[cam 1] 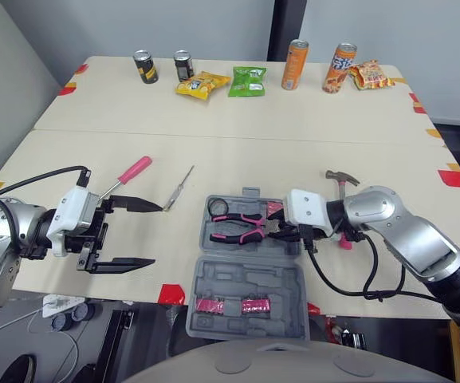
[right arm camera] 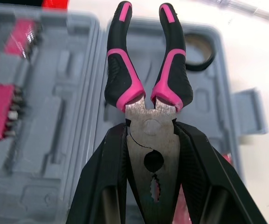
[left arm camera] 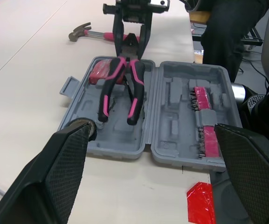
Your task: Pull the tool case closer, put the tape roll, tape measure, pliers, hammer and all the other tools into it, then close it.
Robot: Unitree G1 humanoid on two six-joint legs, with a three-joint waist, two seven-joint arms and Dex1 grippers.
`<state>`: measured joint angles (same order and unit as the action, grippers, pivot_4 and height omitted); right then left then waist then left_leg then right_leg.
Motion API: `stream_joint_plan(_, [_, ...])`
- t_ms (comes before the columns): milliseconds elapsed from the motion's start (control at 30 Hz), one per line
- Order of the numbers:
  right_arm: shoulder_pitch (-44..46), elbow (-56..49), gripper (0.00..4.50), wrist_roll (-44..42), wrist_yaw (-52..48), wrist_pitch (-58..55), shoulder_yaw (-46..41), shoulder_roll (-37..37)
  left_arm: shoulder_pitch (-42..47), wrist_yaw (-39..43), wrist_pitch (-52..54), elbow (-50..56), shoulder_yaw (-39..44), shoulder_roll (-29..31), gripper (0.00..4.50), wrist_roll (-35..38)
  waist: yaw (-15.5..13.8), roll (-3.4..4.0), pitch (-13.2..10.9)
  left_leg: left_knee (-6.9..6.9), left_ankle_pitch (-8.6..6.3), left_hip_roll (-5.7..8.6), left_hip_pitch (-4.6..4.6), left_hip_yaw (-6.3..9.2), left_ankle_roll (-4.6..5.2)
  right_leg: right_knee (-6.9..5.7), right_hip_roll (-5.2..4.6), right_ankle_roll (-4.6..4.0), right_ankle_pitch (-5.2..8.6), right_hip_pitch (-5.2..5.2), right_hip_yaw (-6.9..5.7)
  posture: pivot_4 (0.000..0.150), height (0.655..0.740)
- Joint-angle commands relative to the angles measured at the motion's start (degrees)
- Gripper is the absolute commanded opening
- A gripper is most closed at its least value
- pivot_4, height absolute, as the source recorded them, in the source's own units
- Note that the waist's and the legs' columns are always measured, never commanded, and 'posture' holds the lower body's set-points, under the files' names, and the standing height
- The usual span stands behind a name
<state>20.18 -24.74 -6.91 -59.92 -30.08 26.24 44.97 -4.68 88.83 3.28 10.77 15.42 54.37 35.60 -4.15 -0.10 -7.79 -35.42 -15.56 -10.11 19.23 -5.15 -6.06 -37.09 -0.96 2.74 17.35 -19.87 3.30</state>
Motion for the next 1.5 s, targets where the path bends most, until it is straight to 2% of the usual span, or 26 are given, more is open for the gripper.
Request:
stream_joint_plan(33, [1.66,-0.57,1.01,2.79,0.21,-1.31,2.51,-1.11,0.18,1.76,-1.16,-0.48,1.43,0.95,4.5,-0.01,-0.06,0.01,0.0,0.0,0.0,-0.01,0.0,0.0,0.0,-0.01,0.0,-0.01,0.0,-0.01,0.0,0.15,0.74])
stream_joint_plan(333, [5.02,0.05,1.01,7.57,1.75,-7.74,7.32,-5.16,0.5,2.0,-1.47,-1.02,0.84,1.36,4.5,-0.21,0.03,0.0,0.0,0.0,0.01,-0.06,-0.01,-0.06,-0.05,-0.13,0.07,-0.07,0.01,-0.07,0.05,0.15,0.74])
stream_joint_plan(533, [5.9,0.72,1.01,9.84,2.45,-7.91,9.21,-6.93,1.21,2.17,-1.54,-1.43,0.44,1.55,4.5,-0.47,0.03,0.01,0.0,-0.01,0.02,-0.07,-0.03,-0.06,-0.07,-0.15,0.07,-0.08,0.01,-0.07,0.05,0.15,0.74])
stream_joint_plan(1167, [4.96,1.15,1.01,9.81,3.12,-5.78,7.66,-7.98,1.34,1.68,-1.63,-1.32,0.07,1.18,4.5,-0.64,0.28,0.01,0.0,-0.01,0.04,-0.1,-0.03,-0.06,-0.11,-0.23,0.1,-0.14,0.02,-0.09,0.06,0.15,0.74])
stream_joint_plan(1233, [4.84,1.1,2.03,9.51,2.76,-5.74,7.48,-7.66,1.32,1.65,-1.63,-1.33,0.07,1.15,4.5,-0.66,0.29,0.01,0.0,-0.01,0.04,-0.1,-0.04,-0.06,-0.12,-0.23,0.1,-0.15,0.03,-0.1,0.05,0.15,0.74])
stream_joint_plan(1467, [4.17,0.84,4.48,7.31,2.01,-5.25,4.87,-7.43,0.93,1.6,-1.67,-1.12,0.09,0.98,4.5,-0.57,0.26,0.01,0.01,-0.02,0.04,-0.1,-0.03,-0.06,-0.12,-0.23,0.1,-0.15,0.03,-0.1,0.06,0.15,0.74])
stream_joint_plan(1500, [3.93,0.73,4.48,6.25,1.78,-5.12,3.97,-7.69,0.86,1.61,-1.69,-1.1,0.12,0.97,4.5,-0.56,0.26,0.01,0.0,-0.02,0.04,-0.1,-0.03,-0.06,-0.12,-0.23,0.1,-0.15,0.03,-0.1,0.06,0.15,0.74])
